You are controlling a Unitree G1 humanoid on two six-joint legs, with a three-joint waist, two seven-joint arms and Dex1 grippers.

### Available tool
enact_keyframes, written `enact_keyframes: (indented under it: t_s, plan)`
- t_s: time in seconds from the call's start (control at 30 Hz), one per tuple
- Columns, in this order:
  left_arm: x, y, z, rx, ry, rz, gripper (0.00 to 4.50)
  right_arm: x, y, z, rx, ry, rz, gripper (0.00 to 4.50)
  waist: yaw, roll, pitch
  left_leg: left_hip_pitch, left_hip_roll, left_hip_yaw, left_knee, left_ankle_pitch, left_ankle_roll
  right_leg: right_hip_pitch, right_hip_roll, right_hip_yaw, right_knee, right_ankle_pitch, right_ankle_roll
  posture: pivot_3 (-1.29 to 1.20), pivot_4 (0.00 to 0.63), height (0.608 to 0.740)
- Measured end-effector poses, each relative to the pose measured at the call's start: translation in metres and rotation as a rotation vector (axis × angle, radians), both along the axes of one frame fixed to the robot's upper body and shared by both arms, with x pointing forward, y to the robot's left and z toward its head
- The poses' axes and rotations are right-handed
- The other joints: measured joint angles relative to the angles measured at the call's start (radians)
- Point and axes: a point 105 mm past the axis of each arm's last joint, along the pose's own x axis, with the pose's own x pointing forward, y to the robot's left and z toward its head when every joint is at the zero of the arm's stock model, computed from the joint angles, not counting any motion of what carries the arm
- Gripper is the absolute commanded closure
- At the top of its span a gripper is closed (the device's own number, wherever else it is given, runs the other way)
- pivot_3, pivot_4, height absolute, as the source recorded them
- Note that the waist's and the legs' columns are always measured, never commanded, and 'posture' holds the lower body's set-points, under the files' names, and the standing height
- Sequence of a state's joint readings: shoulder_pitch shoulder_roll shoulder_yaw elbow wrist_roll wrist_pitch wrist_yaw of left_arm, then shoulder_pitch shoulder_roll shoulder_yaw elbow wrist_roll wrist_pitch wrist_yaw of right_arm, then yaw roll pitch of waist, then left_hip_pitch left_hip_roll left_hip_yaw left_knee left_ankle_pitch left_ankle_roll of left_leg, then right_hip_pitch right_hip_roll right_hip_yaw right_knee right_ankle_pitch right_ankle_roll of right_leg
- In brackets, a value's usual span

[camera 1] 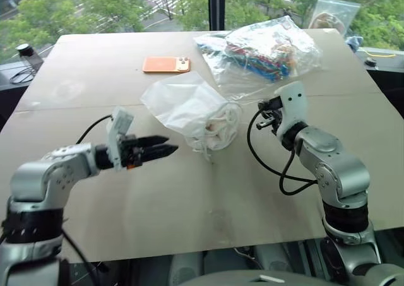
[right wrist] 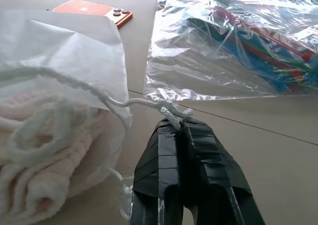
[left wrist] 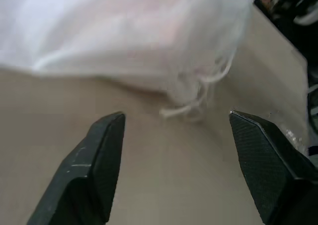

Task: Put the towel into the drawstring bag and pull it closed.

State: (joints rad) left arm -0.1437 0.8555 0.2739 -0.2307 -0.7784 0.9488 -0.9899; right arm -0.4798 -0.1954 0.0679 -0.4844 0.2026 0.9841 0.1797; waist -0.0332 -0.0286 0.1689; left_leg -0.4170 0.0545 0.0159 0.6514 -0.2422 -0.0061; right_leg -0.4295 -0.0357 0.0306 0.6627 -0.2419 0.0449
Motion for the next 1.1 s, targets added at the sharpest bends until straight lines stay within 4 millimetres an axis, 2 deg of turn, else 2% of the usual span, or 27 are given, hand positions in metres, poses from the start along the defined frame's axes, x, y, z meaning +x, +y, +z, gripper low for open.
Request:
enact_keyframes:
  t_s: [0.13,0.23,0.57,0.67,0.77,0.87,0.97,1.1]
  plan:
    - [-0.012,-0.036,-0.018,0.024,-0.054,-0.063,1.0,-0.001,0.005,0.0,0.012,0.004,0.027,4.5,0.026,0.0,0.0,0.001,-0.001,0.0,0.002,0.0,0.0,0.002,-0.001,0.0,0.0,0.0,0.0,0.0,0.15,0.74]
    - [-0.008,-0.063,-0.03,-0.003,-0.071,-0.046,1.0,-0.001,0.007,0.001,0.013,0.004,0.044,4.5,0.023,-0.001,-0.001,0.001,-0.001,0.0,0.002,0.0,0.0,0.002,0.0,0.0,0.001,0.0,0.0,0.0,0.15,0.74]
    - [0.026,-0.099,-0.046,-0.043,-0.091,0.104,1.0,-0.003,0.003,0.0,-0.006,0.016,0.047,4.5,0.017,0.0,-0.001,0.001,-0.001,-0.001,0.002,0.0,0.0,0.002,0.002,0.001,0.001,0.0,0.0,0.0,0.15,0.74]
    - [0.034,-0.104,-0.045,-0.04,-0.102,0.114,1.8,-0.003,0.003,0.001,-0.006,0.014,0.046,4.5,0.017,0.0,-0.001,0.002,-0.001,-0.001,0.002,0.0,0.0,0.002,0.002,0.001,0.001,0.0,0.0,0.0,0.15,0.74]
    - [0.034,-0.107,-0.049,-0.036,-0.091,0.104,3.08,-0.003,0.002,0.001,-0.008,0.013,0.039,4.5,0.015,0.0,-0.001,0.002,0.0,-0.001,0.002,0.0,0.0,0.002,0.002,0.001,0.001,0.0,0.0,0.0,0.15,0.74]
    - [0.034,-0.101,-0.049,-0.025,-0.098,0.106,4.44,-0.003,-0.001,0.002,-0.007,0.01,0.027,4.5,0.015,0.0,-0.001,0.002,0.0,-0.001,0.002,0.0,0.0,0.002,0.002,0.001,0.001,0.0,0.0,0.0,0.15,0.74]
    - [0.033,-0.091,-0.048,-0.025,-0.101,0.114,4.47,-0.002,-0.003,0.004,-0.005,0.002,0.018,4.5,0.013,0.0,-0.001,0.002,0.0,-0.001,0.002,0.0,0.0,0.002,0.002,0.001,0.001,0.0,0.0,0.0,0.15,0.74]
    - [0.034,-0.064,-0.032,-0.028,-0.141,0.145,4.47,0.002,-0.009,0.018,0.014,-0.053,-0.003,4.5,0.014,0.001,-0.001,0.002,0.0,-0.001,0.002,0.0,0.0,0.002,0.002,0.001,0.001,0.0,0.0,0.0,0.15,0.74]
